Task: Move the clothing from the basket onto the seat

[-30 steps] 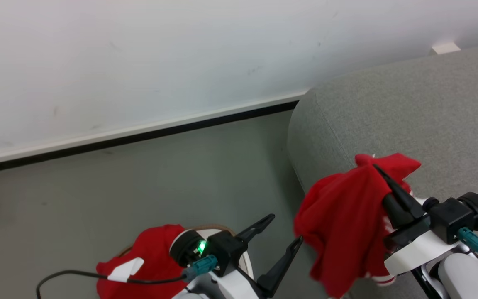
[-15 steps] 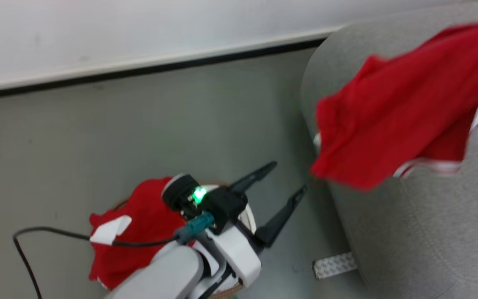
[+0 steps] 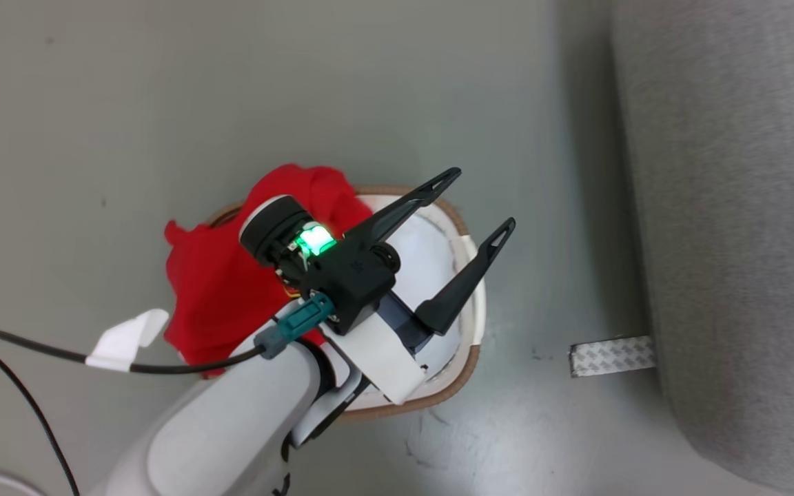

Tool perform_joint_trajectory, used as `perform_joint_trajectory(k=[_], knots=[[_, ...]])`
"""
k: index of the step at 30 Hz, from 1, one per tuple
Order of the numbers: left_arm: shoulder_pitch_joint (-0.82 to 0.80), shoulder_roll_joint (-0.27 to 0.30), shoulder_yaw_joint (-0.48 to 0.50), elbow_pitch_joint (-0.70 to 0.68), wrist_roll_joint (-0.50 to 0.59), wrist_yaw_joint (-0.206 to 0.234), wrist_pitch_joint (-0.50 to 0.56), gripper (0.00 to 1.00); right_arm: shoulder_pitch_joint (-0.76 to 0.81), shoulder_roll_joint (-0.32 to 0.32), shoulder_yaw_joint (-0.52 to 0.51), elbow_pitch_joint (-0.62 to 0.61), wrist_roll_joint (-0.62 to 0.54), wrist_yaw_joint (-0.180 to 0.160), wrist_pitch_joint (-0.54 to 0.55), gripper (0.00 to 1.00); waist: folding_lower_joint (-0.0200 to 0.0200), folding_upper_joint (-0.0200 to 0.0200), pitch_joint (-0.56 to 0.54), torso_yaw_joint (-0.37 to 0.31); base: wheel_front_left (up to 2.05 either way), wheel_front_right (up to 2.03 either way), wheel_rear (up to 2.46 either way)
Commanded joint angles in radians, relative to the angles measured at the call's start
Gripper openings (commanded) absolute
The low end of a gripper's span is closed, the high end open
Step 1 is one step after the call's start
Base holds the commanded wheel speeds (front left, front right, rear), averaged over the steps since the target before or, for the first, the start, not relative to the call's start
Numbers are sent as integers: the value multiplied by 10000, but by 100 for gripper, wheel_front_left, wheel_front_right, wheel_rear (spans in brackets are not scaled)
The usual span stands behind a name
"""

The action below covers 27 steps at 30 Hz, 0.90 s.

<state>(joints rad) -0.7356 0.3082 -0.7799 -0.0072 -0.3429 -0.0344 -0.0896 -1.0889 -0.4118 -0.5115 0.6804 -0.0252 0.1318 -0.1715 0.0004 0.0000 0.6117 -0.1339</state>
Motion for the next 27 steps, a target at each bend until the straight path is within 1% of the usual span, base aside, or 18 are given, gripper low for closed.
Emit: perform_joint_trajectory(k=[1,2,3,4,5,8,11,13,16,20,24,27], knots=[[-100,74,39,4,21,14,-81,100,253,202,-224,185,-221,-21,-110,0,-4,0,294,273,0,0,0],[-81,78,43,36,12,35,-95,100,451,409,-529,415,-548,-21,-215,9,-4,0,274,237,0,0,0],[-42,86,33,74,-7,39,-107,100,588,586,-825,594,-814,-23,-305,39,-4,0,232,196,0,0,0],[7,98,20,108,-29,47,-101,100,741,736,-1127,732,-1092,-23,-434,59,-4,0,176,147,0,0,0],[59,107,6,141,-56,64,-107,100,882,916,-1356,874,-1246,-23,-538,100,-4,0,97,92,0,0,0],[271,151,43,262,-218,116,-161,100,1388,1532,-1633,1300,-1641,-23,-768,100,-4,0,-224,-66,0,0,0],[540,228,117,450,-324,193,-283,100,1870,1796,-1283,1450,-1775,-23,-887,100,-4,0,-729,-230,0,0,0],[788,259,130,562,-465,246,-367,100,2292,2000,-882,1251,-1771,-23,-949,100,-4,0,-1159,-314,0,0,0],[1277,223,230,754,-783,388,-581,100,3112,2349,-78,233,-1450,-23,-933,100,-4,0,-1874,-320,0,0,0],[1930,226,472,1138,-1033,740,-1000,100,4337,2713,1099,-1308,-865,-23,-926,100,-4,0,-2850,-147,0,0,0],[2628,133,596,1540,-1347,981,-1280,100,5667,2933,2137,-2567,-219,-23,-926,100,-4,0,-3851,224,0,0,0],[3089,81,700,1833,-1471,1158,-1460,100,6584,3004,2855,-3268,-68,-23,-926,100,-4,0,-4515,570,0,0,0]])
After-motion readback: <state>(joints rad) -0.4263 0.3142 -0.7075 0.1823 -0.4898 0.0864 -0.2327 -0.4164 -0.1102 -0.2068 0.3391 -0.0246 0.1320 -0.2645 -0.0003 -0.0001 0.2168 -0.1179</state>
